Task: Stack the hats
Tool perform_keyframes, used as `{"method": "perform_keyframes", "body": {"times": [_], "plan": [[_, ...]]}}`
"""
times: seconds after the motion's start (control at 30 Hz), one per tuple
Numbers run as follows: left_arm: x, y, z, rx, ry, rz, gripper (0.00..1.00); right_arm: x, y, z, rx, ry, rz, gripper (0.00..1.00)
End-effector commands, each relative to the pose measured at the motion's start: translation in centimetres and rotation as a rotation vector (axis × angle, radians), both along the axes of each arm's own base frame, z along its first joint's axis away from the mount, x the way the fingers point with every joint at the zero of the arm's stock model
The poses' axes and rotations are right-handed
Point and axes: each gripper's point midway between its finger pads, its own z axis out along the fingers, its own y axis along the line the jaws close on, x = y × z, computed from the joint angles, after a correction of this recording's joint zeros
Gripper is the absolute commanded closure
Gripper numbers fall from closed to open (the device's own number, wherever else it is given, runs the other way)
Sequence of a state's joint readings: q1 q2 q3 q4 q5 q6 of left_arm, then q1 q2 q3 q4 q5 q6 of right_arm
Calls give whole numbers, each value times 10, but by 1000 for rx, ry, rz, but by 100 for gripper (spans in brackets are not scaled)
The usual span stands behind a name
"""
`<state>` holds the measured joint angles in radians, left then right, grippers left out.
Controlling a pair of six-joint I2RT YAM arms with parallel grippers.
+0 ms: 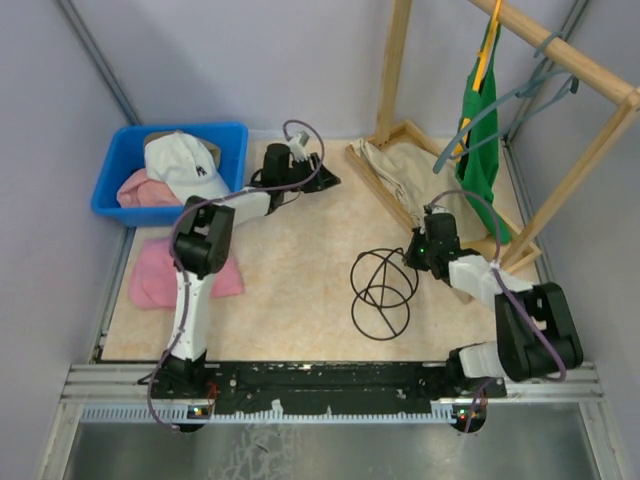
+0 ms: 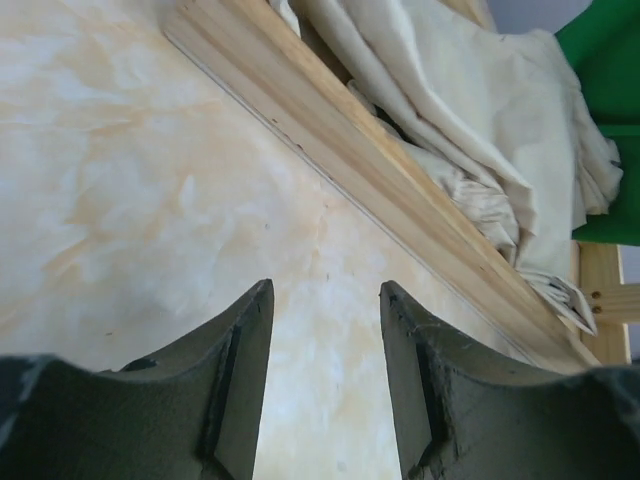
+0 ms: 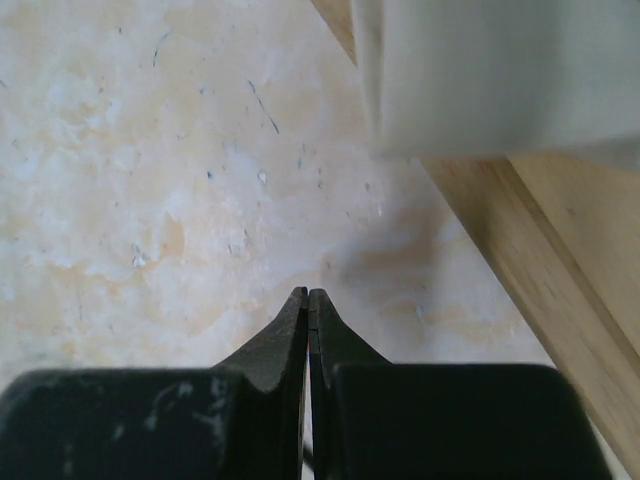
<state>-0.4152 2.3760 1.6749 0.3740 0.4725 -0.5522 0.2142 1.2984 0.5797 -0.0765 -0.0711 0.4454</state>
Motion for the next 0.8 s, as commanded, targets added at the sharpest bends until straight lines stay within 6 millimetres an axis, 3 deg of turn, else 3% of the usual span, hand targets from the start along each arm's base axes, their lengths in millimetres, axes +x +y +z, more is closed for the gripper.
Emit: {"method": "perform_keyframes", "body": {"times": [0.0,0.13,0.23,0.4,0.53,0.77], "plan": [[1,71,60,21,-116,97,46,61,19,21,-26,-160,38,100],[-22,111,65,-13,-26,89,48,95,38,14,-42,-168,83,100],[-41,124,59,54,4,62,51,118,57,-2,-59,-149,120,100],[-68,139,71,95,0,56,50,151,72,-22,-110,-153,135,100],[-90,147,89,25,38,34,51,167,67,-38,-165,-138,108,100],[-111,157,125,21,-7,44,51,168,33,-49,-187,-102,-4,100]]}}
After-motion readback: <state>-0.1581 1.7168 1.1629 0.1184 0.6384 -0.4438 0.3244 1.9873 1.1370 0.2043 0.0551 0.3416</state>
